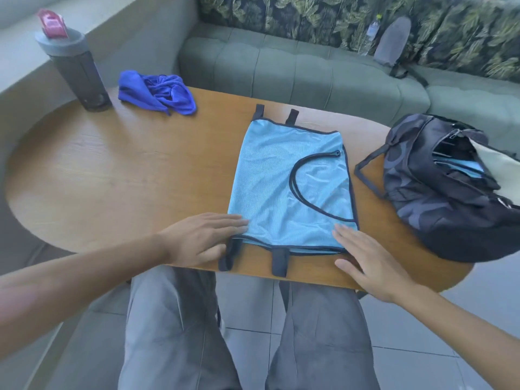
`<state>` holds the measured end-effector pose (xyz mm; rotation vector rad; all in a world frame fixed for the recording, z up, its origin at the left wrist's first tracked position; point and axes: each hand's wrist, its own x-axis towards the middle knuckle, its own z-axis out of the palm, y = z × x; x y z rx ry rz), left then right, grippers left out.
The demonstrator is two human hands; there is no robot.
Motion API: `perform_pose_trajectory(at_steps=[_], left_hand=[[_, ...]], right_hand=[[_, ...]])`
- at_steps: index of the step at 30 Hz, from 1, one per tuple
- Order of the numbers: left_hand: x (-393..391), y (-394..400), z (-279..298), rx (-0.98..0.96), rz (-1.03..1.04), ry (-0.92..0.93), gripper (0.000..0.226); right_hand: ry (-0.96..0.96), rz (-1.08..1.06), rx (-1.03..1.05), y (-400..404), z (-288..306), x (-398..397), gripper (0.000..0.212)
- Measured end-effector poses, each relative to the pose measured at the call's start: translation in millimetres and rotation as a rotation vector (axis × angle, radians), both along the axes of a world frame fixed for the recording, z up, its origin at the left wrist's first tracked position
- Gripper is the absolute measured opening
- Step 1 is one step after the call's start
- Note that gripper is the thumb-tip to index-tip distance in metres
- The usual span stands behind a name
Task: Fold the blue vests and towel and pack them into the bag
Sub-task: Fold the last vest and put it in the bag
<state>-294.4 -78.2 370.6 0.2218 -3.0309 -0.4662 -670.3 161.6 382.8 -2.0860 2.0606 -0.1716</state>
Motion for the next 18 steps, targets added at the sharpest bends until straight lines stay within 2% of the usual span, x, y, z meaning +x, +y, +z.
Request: perform_pose_trajectory(at_steps=[3, 6, 9, 12, 14, 16, 18], left_hand=[[8.9, 20.6, -1.2, -0.038, 0.012, -0.039, 0.082], [11.8, 39.3, -11.7, -0.169, 0.080, -0.060, 0.100], [10.1, 55.8, -22.3, -0.269, 0.140, 0.012, 0.084], [3.7, 73.7, -22.9, -0.359, 0.136, 0.236, 0.040], [-0.2, 85.5, -19.3, -0.382, 0.132, 0.273, 0.024], [0.2, 92.5, -17.0, -0.357, 0.148, 0.254, 0.019], [1.4, 94.1, -10.3, -0.313, 0.156, 0.228, 0.024]], right_hand=[[0.035, 0.035, 0.025, 19.8, -12.5, 6.3, 0.084], [0.118, 0.047, -0.007, 33.4, -20.4, 10.7, 0.089], [0.128, 0.012, -0.082, 43.1, -25.7, 15.1, 0.082], [0.090, 0.004, -0.273, 52.9, -33.3, 25.6, 0.063], [0.087, 0.015, -0.420, 59.2, -38.0, 30.6, 0.046], [0.076, 0.000, -0.495, 64.9, -37.2, 34.1, 0.053], [0.057, -0.022, -0.521, 69.1, -34.2, 32.7, 0.062]])
